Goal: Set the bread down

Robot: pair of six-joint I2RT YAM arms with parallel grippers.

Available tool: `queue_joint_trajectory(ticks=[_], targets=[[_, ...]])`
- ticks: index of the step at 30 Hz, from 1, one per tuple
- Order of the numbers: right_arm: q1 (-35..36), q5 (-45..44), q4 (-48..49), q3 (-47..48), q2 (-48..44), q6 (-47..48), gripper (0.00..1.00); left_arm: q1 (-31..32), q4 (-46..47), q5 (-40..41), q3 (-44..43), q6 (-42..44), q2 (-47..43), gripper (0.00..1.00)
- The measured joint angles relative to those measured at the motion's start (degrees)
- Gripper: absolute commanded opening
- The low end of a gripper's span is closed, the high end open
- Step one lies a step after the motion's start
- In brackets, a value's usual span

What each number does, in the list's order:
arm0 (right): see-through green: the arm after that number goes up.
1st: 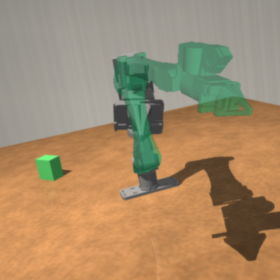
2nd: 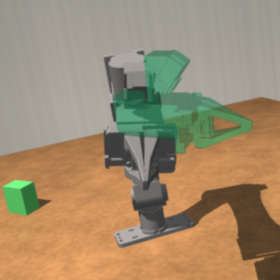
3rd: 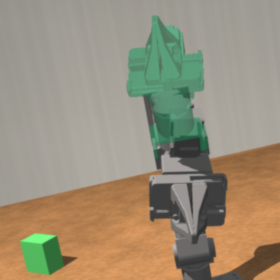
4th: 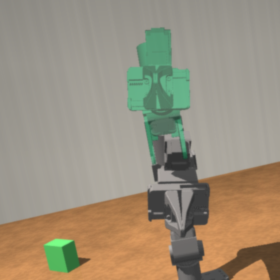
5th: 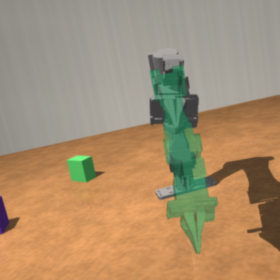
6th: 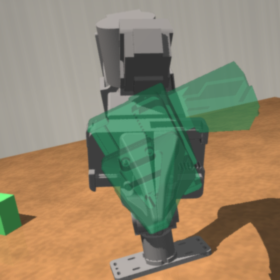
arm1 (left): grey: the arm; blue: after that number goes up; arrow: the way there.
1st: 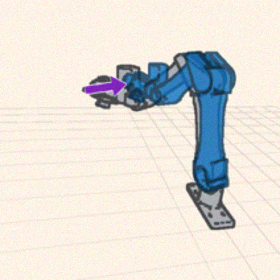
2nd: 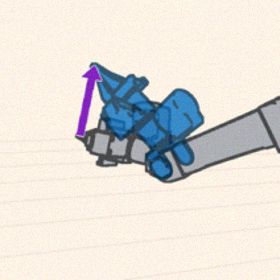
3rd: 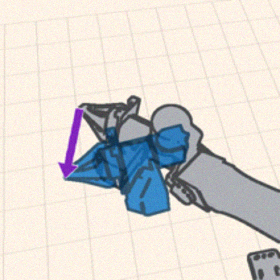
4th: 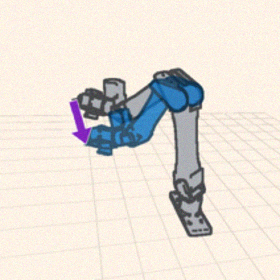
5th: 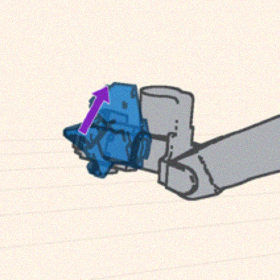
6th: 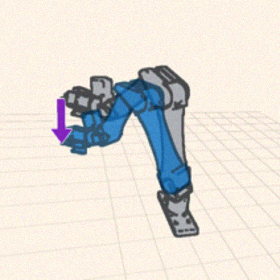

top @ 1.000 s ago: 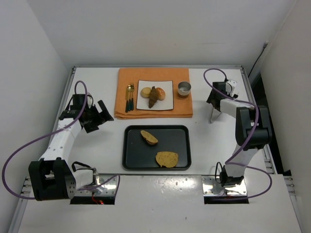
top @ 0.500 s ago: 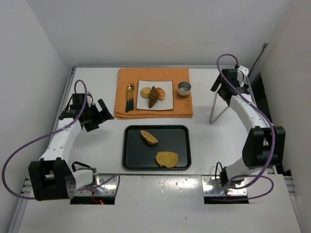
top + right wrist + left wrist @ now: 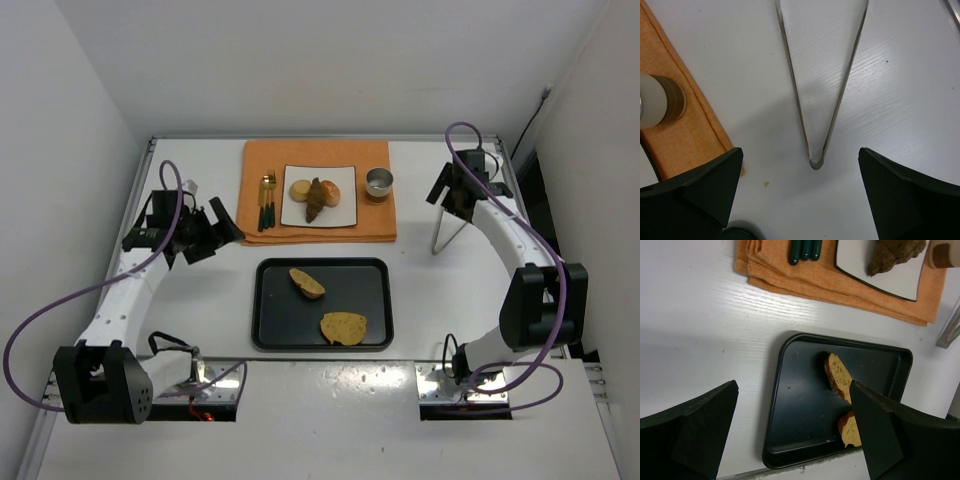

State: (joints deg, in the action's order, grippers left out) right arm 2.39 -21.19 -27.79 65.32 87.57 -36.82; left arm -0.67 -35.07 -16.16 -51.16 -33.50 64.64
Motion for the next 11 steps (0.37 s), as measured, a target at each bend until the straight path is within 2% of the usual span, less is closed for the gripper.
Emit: queue_joint_trajectory(ticks=[11], targets=[[0.0,2.2,1.1,-2.8,-0.2,-1.2,0.99,2.0,-0.3,-0.9,-0.7,0.3,-3.6,1.00]])
